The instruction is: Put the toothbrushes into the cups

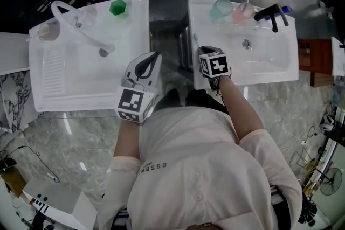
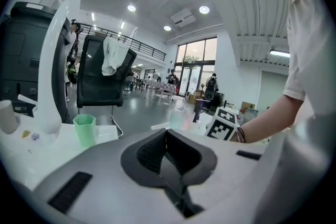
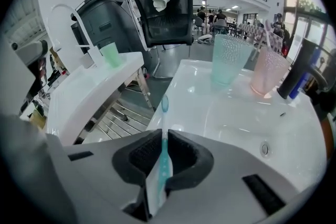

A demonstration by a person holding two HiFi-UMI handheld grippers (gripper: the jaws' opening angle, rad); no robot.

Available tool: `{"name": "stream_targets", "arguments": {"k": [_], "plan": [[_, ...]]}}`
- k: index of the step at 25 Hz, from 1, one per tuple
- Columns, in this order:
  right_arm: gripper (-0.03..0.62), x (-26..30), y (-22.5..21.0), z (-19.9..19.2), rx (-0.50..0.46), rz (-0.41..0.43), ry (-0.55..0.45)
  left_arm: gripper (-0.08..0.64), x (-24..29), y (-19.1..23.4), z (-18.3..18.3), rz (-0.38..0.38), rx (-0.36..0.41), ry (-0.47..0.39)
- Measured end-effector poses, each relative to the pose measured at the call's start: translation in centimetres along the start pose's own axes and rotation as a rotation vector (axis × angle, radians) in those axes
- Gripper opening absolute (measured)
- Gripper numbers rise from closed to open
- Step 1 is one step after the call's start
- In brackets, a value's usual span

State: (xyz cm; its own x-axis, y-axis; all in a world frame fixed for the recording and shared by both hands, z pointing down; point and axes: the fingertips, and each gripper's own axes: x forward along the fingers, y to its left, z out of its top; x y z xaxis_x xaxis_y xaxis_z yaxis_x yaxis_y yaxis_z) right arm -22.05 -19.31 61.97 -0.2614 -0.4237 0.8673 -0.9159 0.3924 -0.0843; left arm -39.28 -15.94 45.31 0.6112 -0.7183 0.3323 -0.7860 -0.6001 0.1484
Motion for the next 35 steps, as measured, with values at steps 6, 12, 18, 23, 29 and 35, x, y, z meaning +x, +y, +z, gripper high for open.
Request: {"name": "stream_targets", "arguments": {"k": [6, 12, 18, 23, 29, 35], "plan": [[0.048, -0.2, 0.0, 0.1, 0.002, 0.048, 0.005, 0.002, 0.1, 0.1, 0.3, 0.003, -0.011, 0.001], [0.048, -4.1, -1.1, 3.5, -0.031, 0.044, -0.169, 0.002, 1.4, -0.4, 1.5, 0.012, 0.015, -0.010], [0.048, -9.0, -2.6, 8.7, -0.107, 0.083, -0.380, 0.002, 3.4, -2.0, 3.8, 0.022, 0.046, -0.042], [0.048, -12.3, -4.0, 12.4, -0.153, 0.148, -0.545, 0.002, 4.9, -3.0, 5.8, 0.045, 0.072, -0.056], [0.048, -14.7, -6.8, 16.9, -0.152, 0.217, -0.717, 0.002, 6.7, -3.9, 7.4, 0.086, 0.080, -0.070], [0.048, -14.7, -8.8, 20.8, -0.108, 0.324, -0.845, 0.002, 7.7, -4.0, 7.2, 0.136, 0.062, -0.043]]}}
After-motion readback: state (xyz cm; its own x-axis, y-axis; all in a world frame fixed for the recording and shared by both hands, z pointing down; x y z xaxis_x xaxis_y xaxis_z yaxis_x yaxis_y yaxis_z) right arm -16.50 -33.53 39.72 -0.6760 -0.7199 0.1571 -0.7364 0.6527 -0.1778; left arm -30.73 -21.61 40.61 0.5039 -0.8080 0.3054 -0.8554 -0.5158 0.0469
